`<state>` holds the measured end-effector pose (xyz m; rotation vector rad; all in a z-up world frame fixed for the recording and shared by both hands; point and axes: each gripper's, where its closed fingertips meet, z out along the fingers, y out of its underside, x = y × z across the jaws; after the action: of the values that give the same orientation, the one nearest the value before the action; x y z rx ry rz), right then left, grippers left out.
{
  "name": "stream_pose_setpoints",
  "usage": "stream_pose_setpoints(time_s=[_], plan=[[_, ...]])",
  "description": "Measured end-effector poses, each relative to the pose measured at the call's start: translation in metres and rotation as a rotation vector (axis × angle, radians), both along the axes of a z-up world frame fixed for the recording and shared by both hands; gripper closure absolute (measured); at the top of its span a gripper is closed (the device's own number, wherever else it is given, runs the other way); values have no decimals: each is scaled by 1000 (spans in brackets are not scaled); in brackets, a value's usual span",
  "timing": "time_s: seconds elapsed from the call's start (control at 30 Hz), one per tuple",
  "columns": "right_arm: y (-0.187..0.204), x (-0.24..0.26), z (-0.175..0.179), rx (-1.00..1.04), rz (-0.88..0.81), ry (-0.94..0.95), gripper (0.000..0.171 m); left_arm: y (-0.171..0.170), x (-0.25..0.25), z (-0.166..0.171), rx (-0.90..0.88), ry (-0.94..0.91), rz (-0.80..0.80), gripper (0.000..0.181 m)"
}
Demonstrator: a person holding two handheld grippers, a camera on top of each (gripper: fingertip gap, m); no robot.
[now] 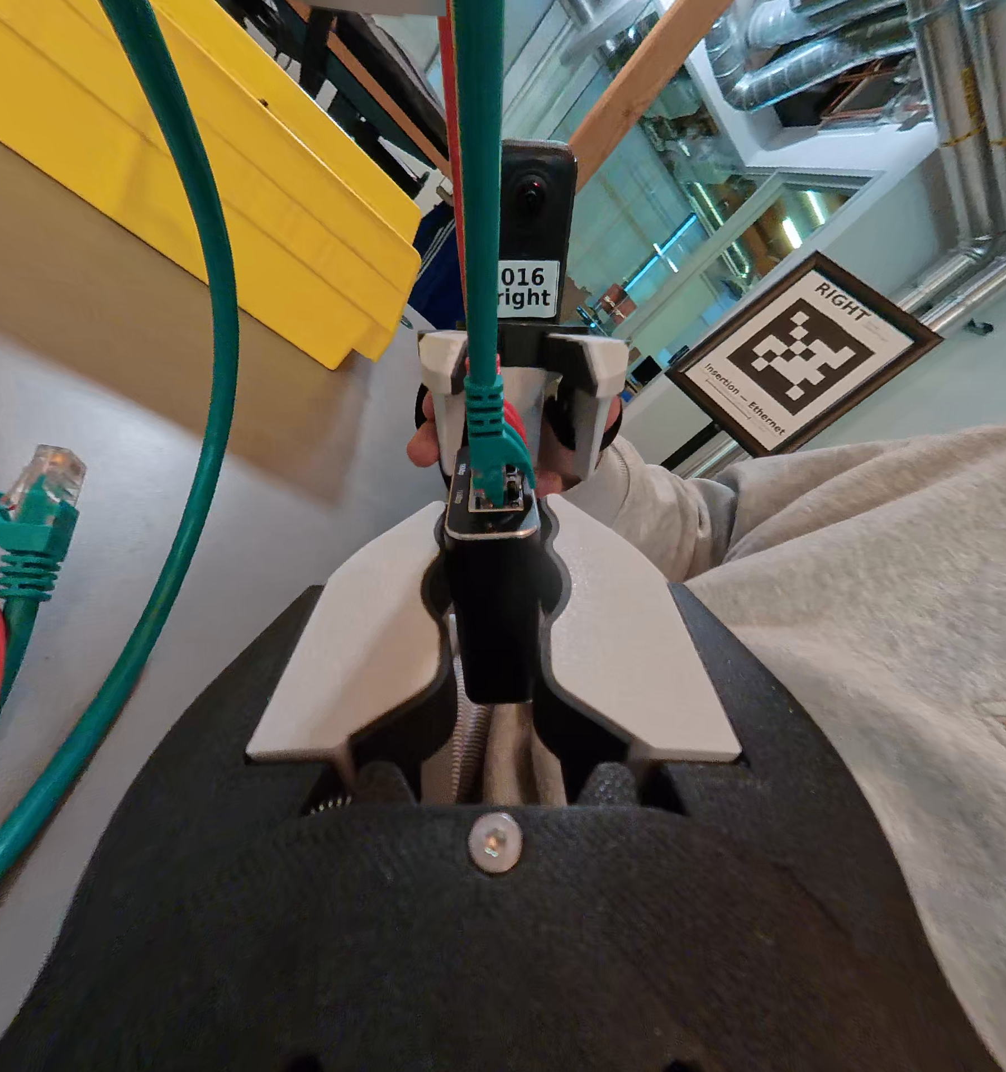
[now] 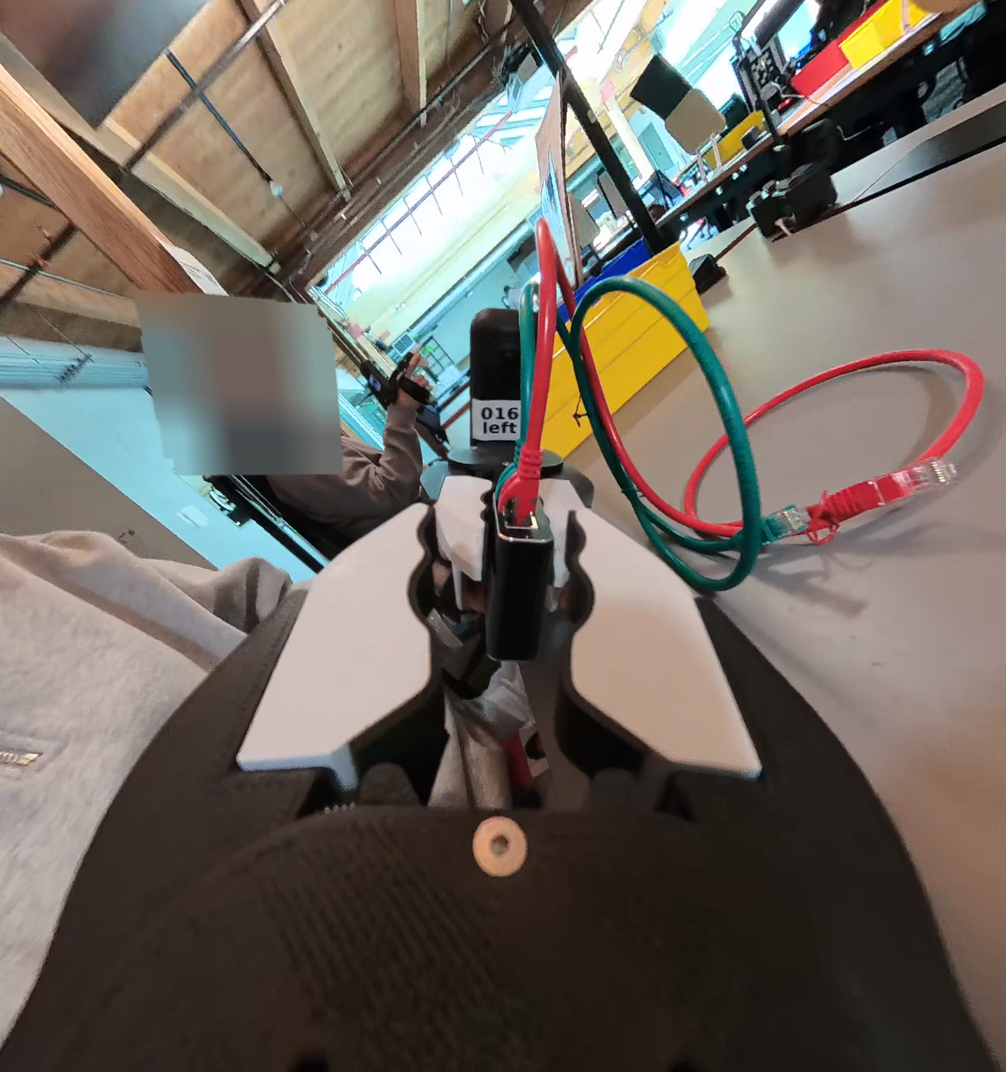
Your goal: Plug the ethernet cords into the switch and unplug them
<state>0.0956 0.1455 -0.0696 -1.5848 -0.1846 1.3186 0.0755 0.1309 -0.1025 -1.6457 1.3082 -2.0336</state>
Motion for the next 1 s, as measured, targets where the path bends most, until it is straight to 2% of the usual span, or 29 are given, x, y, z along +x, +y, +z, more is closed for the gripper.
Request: stream_pose_setpoints(time_s=[0.1,0.33,0.43,1.0], plan=[[0,-2,-1,2,3,-18,128,2,2,-5,54,16,22,156],[-3,-22,-18,77,-19,-321,134,5,3,-20,252,76,52,156],[-2,-23,-18,128,-49,-395,137,3,2,-21,281,79,40,155],[1,-21,-16,108,-43,-320,138,4,2,-8,114,32,35,156]])
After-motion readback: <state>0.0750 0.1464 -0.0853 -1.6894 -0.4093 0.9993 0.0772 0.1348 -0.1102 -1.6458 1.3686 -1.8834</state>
